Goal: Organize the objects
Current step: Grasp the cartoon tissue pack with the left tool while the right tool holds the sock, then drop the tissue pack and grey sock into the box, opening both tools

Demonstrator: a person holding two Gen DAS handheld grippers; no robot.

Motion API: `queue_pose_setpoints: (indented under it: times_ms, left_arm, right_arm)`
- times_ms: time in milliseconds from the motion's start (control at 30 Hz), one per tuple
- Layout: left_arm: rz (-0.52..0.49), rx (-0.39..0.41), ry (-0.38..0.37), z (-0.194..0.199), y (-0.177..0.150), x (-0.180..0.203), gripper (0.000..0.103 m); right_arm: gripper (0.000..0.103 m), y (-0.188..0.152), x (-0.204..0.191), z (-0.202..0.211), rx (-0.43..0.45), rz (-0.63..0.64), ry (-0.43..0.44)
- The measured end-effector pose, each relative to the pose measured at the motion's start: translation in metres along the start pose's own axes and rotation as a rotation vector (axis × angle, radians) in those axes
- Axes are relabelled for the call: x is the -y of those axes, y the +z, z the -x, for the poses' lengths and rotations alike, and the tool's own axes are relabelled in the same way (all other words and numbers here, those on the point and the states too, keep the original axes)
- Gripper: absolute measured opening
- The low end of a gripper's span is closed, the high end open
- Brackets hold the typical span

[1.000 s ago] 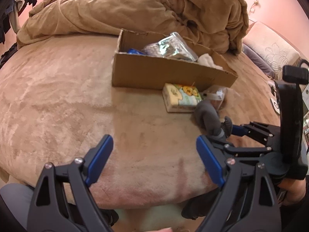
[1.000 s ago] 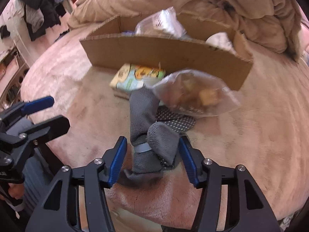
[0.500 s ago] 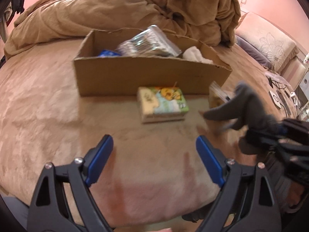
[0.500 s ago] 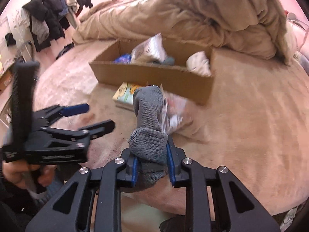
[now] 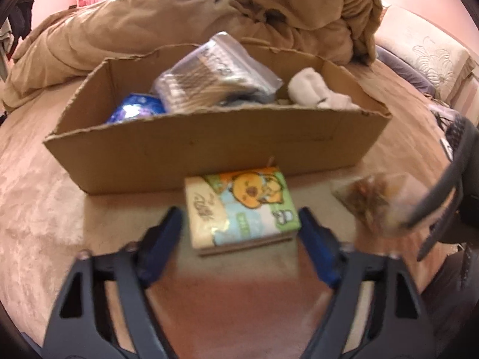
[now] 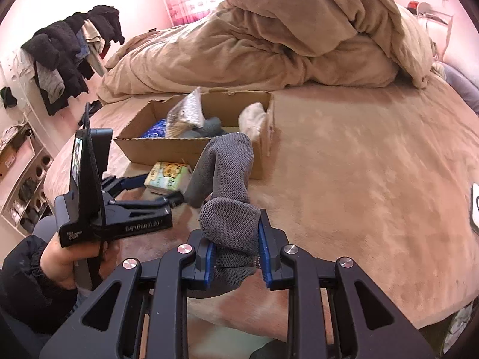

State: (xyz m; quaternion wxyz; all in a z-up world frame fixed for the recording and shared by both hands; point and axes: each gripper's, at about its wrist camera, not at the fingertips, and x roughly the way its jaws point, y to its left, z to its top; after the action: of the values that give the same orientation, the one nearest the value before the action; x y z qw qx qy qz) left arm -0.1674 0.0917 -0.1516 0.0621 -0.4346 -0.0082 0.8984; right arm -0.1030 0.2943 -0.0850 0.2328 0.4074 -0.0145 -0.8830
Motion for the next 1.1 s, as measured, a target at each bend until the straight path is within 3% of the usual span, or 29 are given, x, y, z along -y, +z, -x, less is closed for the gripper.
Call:
queue_pose_setpoints:
  times_ms: [267, 700, 900, 1100]
  left_arm:
    - [0.031, 0.025, -0.027, 0.028, -0.007, -0.014, 0.068]
    - [0.051, 0.131, -0.050, 0.145, -0.024, -0.038, 0.068]
    - [0.057, 0.196, -0.021, 0.186, -0.010, -0.051, 0.068]
    - [0.042, 0.246, -0.031, 0.201, 0.013, -0.062, 0.068]
  right_arm:
    - [0.026, 0.001, -0.009, 0.003, 0.006, -0.002, 0.024]
    - [0.026, 0.019, -0.066, 0.036, 0.064, 0.087, 0.029]
    - [0.026, 0.034, -0.086, 0.054, 0.108, 0.131, 0.003]
    - [0.026, 0.057, -0.093, 0.068, 0.161, 0.158, -0.017]
